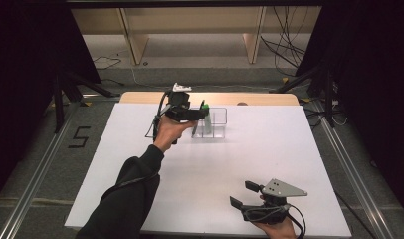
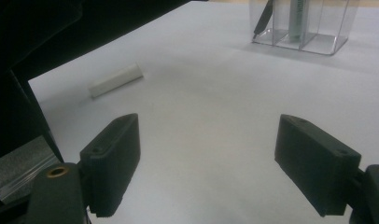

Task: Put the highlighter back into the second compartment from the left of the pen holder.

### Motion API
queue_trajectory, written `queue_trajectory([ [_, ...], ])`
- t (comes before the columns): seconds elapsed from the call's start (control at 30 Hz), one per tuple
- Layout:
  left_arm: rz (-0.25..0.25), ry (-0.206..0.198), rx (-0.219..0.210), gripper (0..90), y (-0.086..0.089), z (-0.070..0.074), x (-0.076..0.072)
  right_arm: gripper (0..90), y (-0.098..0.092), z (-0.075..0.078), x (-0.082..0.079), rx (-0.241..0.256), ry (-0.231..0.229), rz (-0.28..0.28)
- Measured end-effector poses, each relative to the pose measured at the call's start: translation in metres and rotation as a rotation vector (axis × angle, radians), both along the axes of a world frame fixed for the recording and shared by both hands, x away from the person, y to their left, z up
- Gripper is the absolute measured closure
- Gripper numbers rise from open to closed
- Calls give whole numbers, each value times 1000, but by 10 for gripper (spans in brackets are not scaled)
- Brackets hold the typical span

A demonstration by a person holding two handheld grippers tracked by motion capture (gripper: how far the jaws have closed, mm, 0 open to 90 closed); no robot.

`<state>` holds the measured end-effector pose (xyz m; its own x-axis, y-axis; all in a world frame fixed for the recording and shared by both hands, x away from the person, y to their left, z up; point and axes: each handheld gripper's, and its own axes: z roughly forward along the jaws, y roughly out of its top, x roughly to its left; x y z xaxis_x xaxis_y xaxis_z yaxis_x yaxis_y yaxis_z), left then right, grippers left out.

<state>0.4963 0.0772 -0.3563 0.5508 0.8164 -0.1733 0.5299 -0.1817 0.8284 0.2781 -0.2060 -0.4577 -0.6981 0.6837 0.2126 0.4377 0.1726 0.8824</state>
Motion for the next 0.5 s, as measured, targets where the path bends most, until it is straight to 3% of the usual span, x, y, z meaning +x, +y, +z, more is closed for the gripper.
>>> queue_trajectory([
  [0.17,-11,-8,31,205,21,1,-20,232,0,1,-1,-3,-4,0],
  [0.33,1,-24,58,202,35,-2,-33,232,0,1,-1,-4,-5,-1],
  [0.5,0,-14,84,197,46,-5,-43,232,1,1,-1,-5,-2,-1],
])
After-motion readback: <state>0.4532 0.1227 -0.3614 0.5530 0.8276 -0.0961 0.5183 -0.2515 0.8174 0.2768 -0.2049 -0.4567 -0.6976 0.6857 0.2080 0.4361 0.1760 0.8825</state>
